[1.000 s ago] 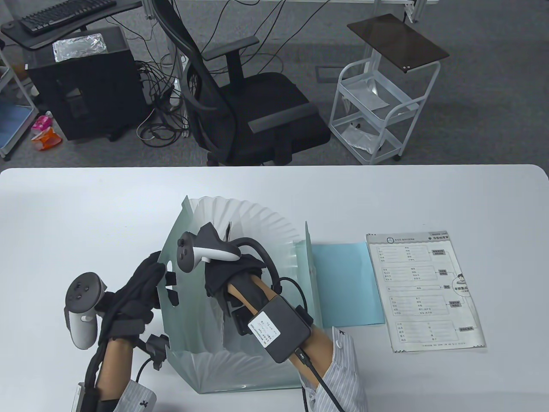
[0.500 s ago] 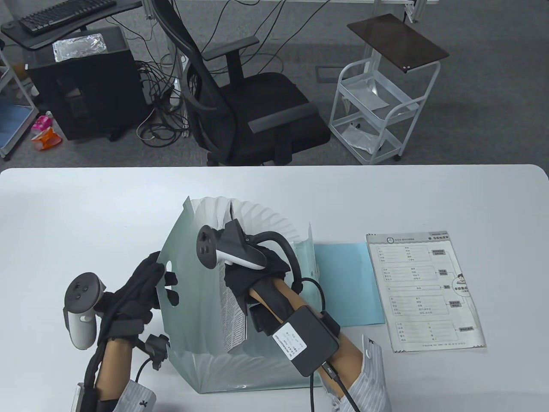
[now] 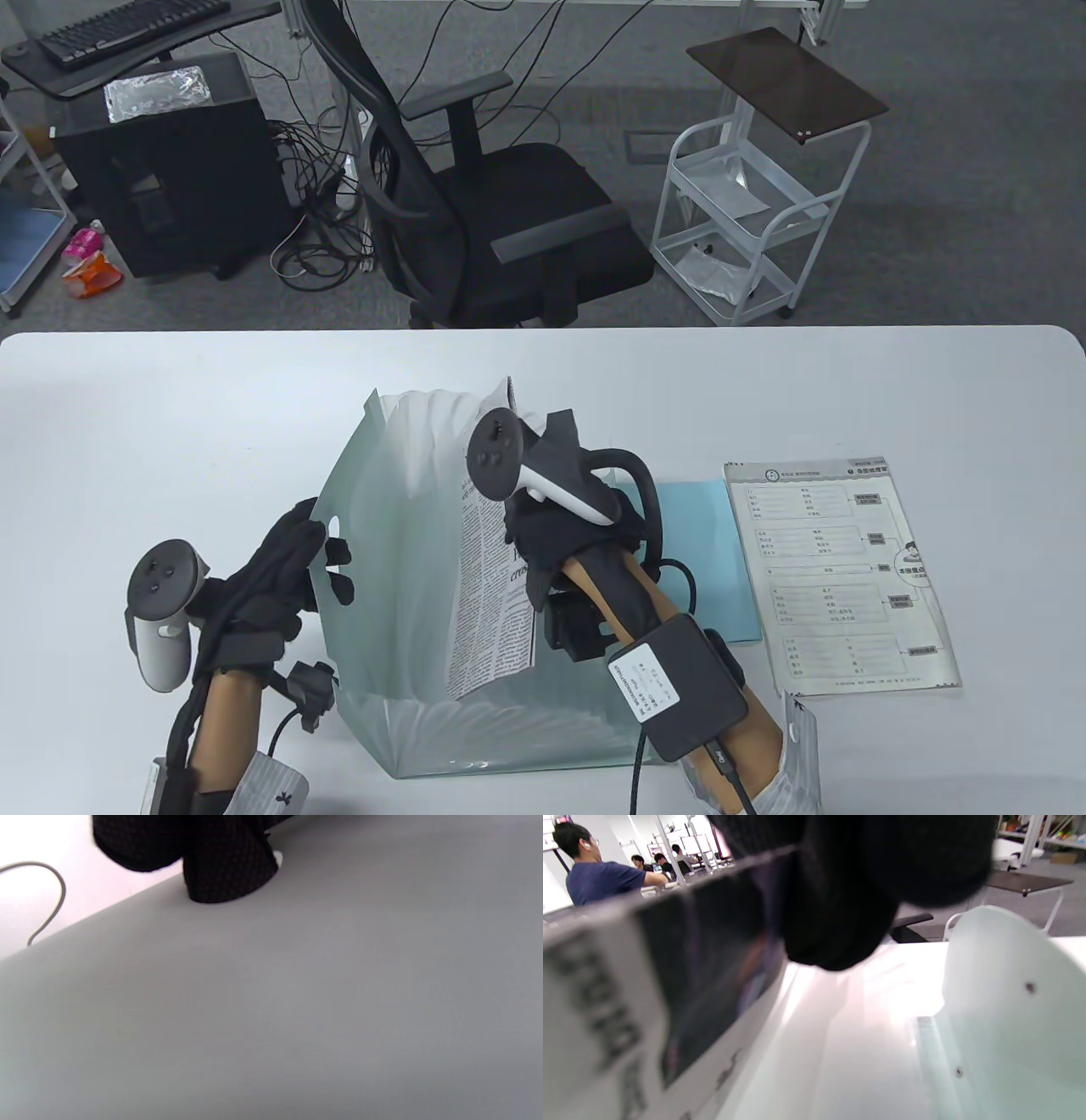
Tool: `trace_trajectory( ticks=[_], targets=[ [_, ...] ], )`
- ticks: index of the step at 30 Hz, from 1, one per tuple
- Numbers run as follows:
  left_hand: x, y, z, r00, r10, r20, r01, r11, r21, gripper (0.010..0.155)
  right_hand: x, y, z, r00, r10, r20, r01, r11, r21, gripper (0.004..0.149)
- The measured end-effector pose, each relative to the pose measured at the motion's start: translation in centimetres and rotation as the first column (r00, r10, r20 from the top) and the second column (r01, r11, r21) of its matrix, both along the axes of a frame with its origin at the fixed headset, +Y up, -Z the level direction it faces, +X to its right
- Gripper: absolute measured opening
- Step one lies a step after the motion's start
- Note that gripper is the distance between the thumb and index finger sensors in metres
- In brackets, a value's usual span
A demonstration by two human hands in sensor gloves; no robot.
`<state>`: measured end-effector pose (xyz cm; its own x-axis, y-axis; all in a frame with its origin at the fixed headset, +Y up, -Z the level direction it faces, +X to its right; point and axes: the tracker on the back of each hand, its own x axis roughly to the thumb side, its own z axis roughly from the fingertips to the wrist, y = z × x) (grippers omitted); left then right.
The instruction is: Pull documents from accordion folder and sort
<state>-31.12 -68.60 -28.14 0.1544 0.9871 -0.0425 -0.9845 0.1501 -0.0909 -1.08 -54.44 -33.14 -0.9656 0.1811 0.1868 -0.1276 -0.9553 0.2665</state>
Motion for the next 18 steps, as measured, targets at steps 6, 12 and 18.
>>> trace_trajectory(
  ticks=[6,12,18],
  targets=[
    [0.0,0.0,0.0,1.0,-0.003,0.003,0.003,1.0,0.002,0.071,3.7,1.8,0.5,0.985,-0.17,0.034,0.171,0.985,-0.005,0.056],
    [0.0,-0.1,-0.1,1.0,0.0,0.002,0.0,1.0,0.001,0.071,8.8,3.8,1.2,0.922,-0.376,0.092,0.374,0.927,0.03,0.055],
    [0.0,0.0,-0.1,1.0,-0.002,0.002,0.002,1.0,-0.001,0.071,14.5,4.3,1.6,0.791,-0.58,0.193,0.567,0.814,0.124,0.053]
  ],
)
